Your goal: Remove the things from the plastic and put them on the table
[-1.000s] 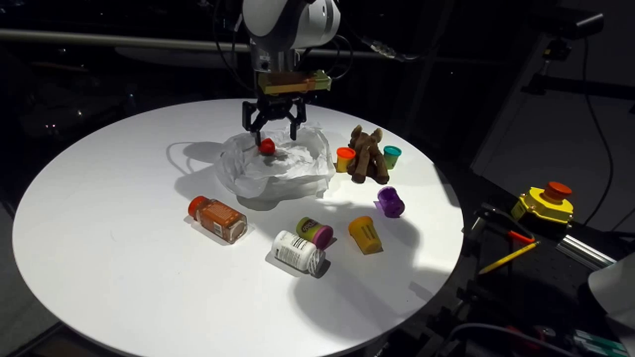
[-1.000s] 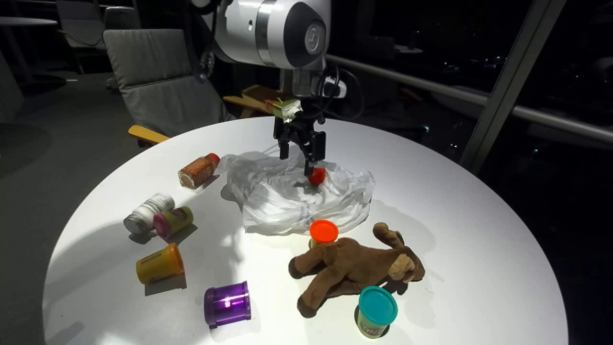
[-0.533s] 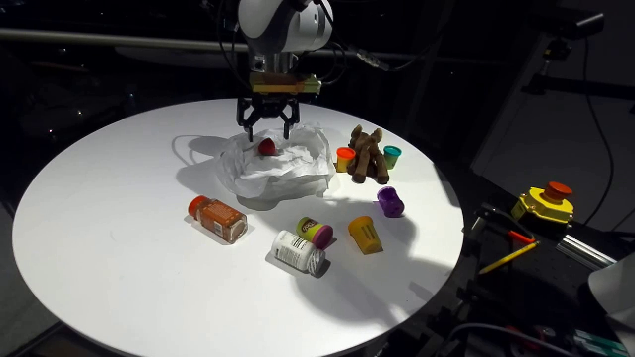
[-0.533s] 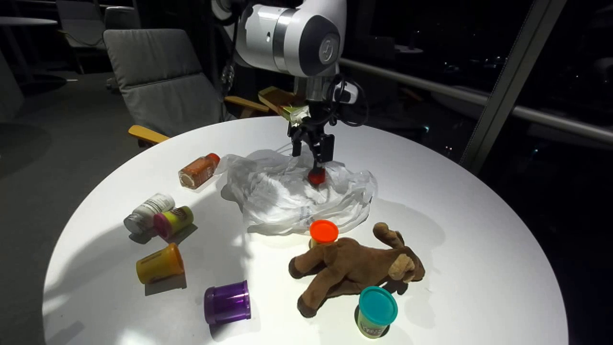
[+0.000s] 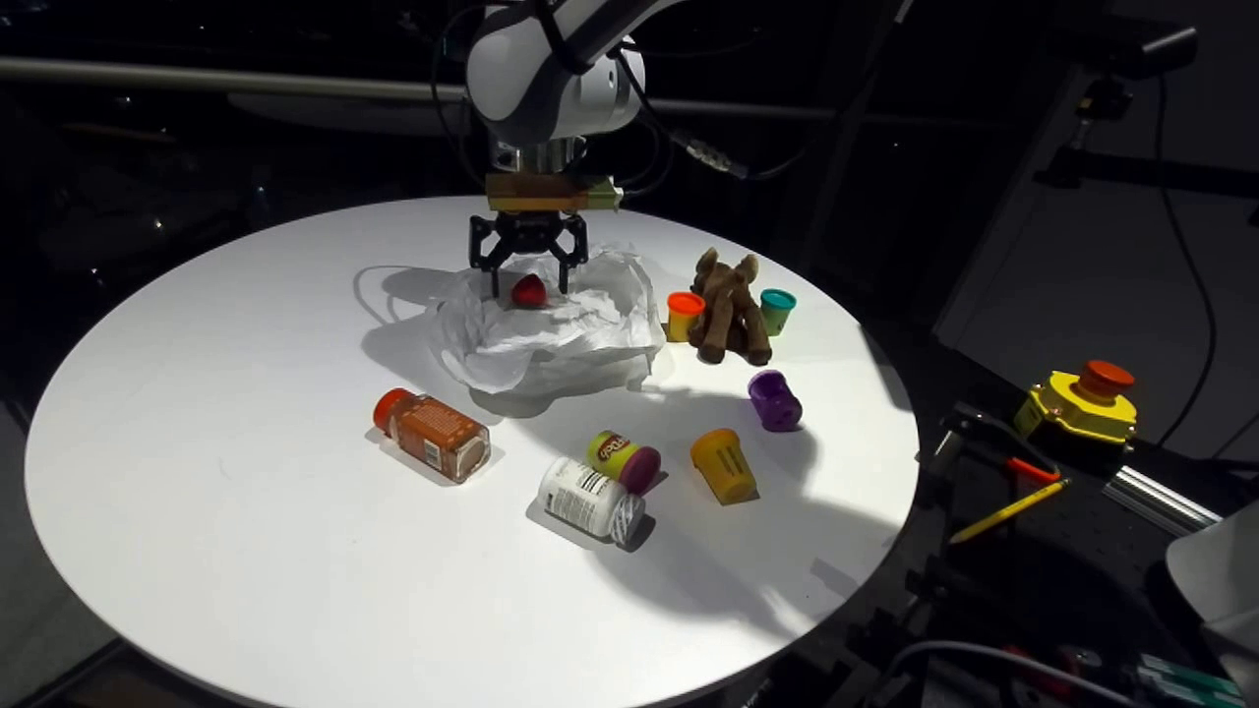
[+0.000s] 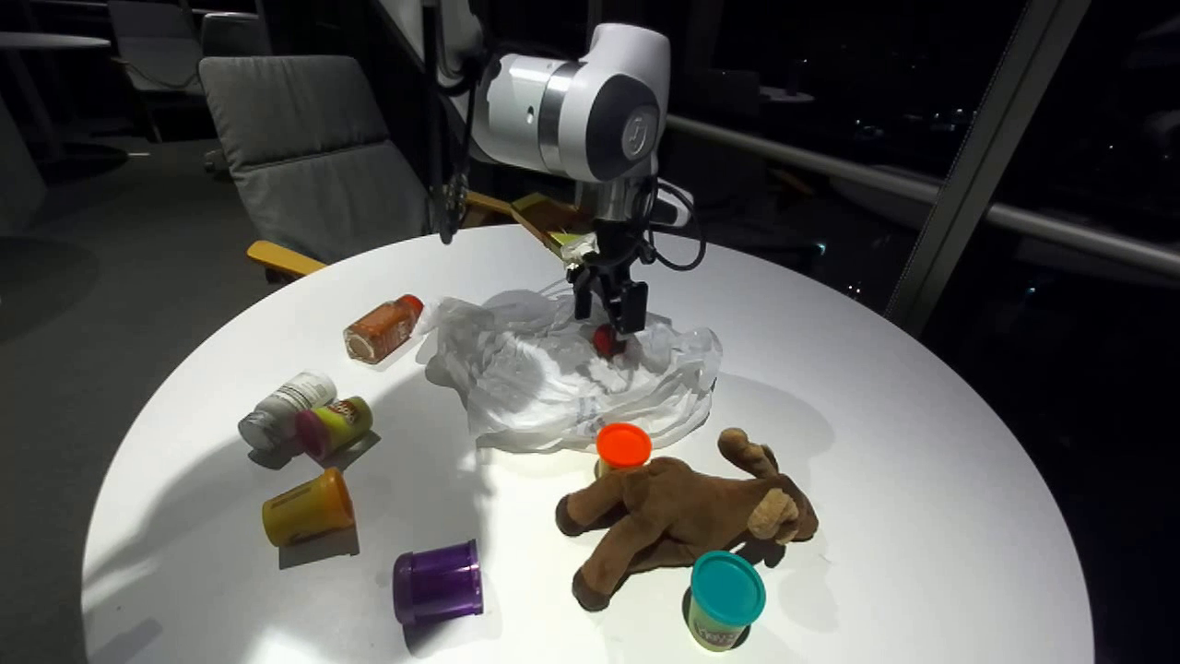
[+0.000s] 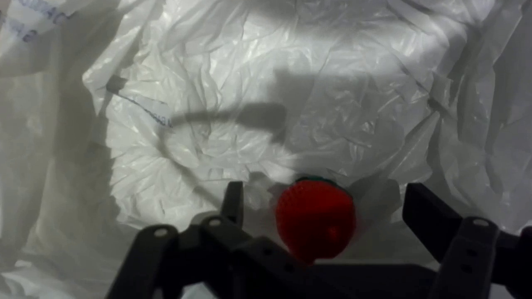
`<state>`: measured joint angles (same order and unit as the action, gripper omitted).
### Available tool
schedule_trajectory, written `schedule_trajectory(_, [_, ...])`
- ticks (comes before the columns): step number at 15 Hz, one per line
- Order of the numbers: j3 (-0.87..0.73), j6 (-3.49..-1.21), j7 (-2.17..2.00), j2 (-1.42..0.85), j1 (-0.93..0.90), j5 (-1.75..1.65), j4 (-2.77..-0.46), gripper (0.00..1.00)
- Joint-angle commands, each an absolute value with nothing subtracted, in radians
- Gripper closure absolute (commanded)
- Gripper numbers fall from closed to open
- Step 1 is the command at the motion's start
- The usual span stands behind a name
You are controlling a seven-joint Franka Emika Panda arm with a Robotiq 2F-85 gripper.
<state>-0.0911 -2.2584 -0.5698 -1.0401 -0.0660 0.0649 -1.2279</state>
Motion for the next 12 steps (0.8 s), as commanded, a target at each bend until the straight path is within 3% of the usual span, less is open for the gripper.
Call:
schedule_trajectory(1, [-0.118, -2.226, -0.607, -1.098, -0.067, 0.074, -1.124, 0.21])
schedule_trajectory(2, [-0.117, -2.224, -0.61, -1.103, -0.064, 0.075, -1.116, 0.34])
schedule_trajectory(3, [-0.118, -2.221, -0.613, -1.11, -0.062, 0.076, -1.106, 0.34])
schedule_trajectory(8, [-0.101, -2.213, -0.605, -1.095, -0.05, 0.088, -1.114, 0.72])
schedule_trajectory(12, [-0.092, -2.246, -0.594, -1.006, -0.041, 0.108, -1.205, 0.73])
